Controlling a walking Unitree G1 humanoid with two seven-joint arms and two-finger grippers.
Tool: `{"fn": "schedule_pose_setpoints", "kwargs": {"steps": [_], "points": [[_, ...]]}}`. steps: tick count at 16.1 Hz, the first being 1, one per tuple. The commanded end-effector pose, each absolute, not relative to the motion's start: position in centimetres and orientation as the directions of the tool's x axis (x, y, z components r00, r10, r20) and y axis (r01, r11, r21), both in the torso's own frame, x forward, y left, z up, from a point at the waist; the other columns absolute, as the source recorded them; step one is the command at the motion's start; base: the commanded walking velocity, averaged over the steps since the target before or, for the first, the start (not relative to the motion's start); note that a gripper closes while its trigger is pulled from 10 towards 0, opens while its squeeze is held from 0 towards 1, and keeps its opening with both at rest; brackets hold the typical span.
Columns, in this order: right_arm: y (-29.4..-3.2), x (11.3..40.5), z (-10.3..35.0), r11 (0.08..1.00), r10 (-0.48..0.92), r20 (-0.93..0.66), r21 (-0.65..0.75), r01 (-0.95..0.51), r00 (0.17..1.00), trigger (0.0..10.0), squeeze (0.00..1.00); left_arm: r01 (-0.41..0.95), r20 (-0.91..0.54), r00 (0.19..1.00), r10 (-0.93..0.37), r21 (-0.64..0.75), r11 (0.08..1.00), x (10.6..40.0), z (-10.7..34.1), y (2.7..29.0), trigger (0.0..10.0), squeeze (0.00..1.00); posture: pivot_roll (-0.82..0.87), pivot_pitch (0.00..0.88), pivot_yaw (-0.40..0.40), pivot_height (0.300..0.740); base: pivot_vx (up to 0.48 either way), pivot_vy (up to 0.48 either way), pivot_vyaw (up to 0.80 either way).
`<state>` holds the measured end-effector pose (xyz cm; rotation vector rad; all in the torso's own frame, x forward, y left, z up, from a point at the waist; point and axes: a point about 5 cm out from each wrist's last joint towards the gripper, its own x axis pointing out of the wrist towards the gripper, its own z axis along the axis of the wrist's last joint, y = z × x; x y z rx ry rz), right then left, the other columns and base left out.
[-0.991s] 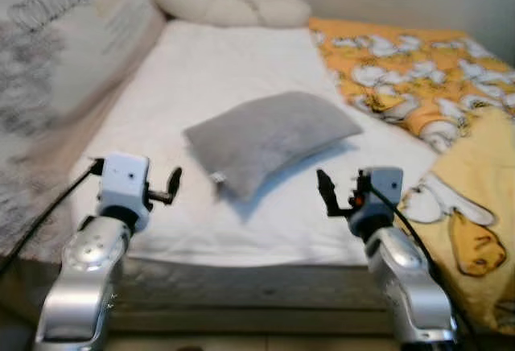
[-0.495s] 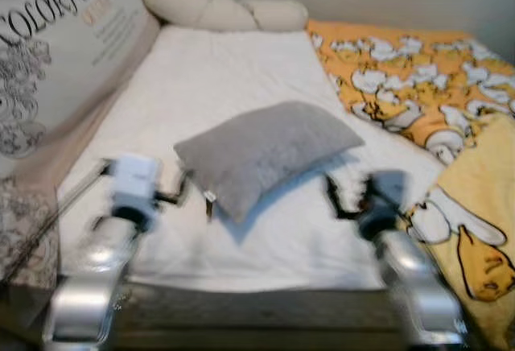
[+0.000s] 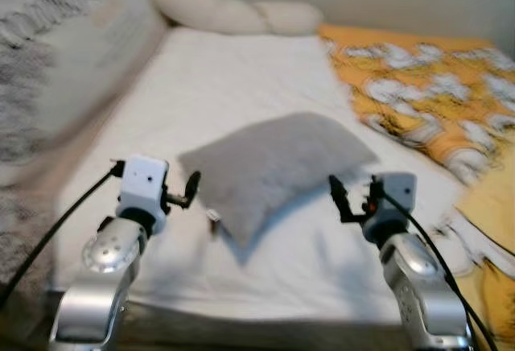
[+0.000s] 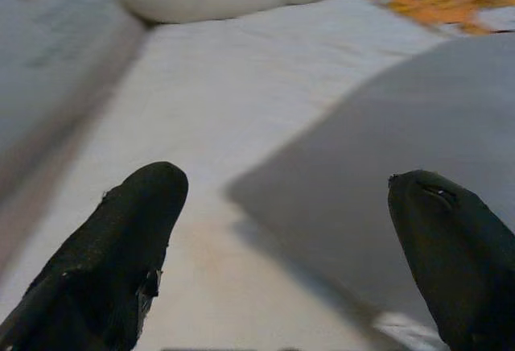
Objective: Clean up the room
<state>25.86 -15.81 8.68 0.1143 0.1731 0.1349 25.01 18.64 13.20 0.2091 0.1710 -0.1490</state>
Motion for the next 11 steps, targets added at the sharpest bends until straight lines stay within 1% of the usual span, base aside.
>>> {"fn": "schedule_pose_setpoints", "kwargs": {"steps": [1, 2, 9, 11], "points": [[-15.24, 26.08, 9.07, 0.98, 0.155, -0.147, 0.15, -0.133, 0.977, 10.0, 0.0, 0.152, -0.178, 0.977, -0.116, 0.206, 0.967, 24.96, 13.41, 19.05, 10.0, 0.0, 0.04, 0.0, -0.052, 0.74, 0.315, 0.0, 0.0], [-15.27, 26.06, 9.05, 0.981, 0.157, -0.149, 0.135, -0.137, 0.976, 10.0, 0.0, 0.153, -0.178, 0.977, -0.116, 0.207, 0.966, 24.92, 13.39, 19.05, 10.0, 0.0, 0.04, 0.0, -0.052, 0.74, 0.296, 0.0, 0.0], [-15.3, 25.95, 8.9, 0.982, 0.154, -0.158, 0.133, -0.134, 0.975, 10.0, 0.0, 0.171, -0.183, 0.974, -0.132, 0.22, 0.96, 24.78, 13.29, 18.88, 10.0, 0.0, 0.04, 0.0, -0.05, 0.74, 0.0, 0.0, 0.0], [-15.53, 25.91, 8.9, 0.98, 0.142, -0.163, 0.161, -0.116, 0.976, 10.0, 0.0, 0.176, -0.187, 0.973, -0.134, 0.229, 0.957, 24.73, 13.33, 18.95, 10.0, 0.0, 0.03, 0.0, -0.046, 0.74, 0.0, 0.0, 0.0]]}}
